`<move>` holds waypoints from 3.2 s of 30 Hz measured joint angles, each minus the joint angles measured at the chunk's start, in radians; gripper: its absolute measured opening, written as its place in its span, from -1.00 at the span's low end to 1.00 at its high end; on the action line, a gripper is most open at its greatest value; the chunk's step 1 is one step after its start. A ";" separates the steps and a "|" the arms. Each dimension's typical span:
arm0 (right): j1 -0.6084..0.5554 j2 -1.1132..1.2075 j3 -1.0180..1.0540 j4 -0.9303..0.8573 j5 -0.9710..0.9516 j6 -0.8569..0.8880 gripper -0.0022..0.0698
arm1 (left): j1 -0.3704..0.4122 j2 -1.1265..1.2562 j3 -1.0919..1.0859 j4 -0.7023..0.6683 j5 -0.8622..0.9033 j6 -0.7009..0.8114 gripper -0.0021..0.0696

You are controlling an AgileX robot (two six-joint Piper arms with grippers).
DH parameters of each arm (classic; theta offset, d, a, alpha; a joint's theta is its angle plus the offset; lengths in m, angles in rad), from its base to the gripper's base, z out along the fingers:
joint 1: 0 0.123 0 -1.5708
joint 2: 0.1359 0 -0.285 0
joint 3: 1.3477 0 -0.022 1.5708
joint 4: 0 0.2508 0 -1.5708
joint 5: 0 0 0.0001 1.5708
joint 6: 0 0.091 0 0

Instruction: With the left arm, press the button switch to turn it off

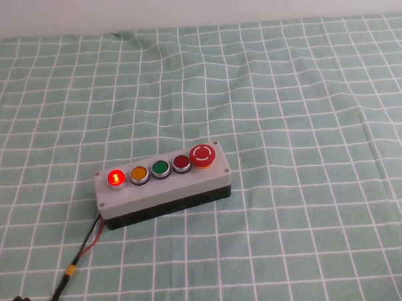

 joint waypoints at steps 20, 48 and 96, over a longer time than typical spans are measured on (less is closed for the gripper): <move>0.000 0.000 0.000 0.000 0.000 0.000 -0.98 | 0.000 0.000 0.000 0.000 -0.105 0.002 -0.95; 0.000 0.000 0.000 0.000 0.000 0.000 -0.98 | 0.000 -0.002 -0.085 -0.035 -1.206 -0.044 -0.95; 0.000 0.000 0.000 0.000 0.000 0.000 -0.98 | 0.000 1.171 -1.314 -0.085 0.571 -0.041 -0.95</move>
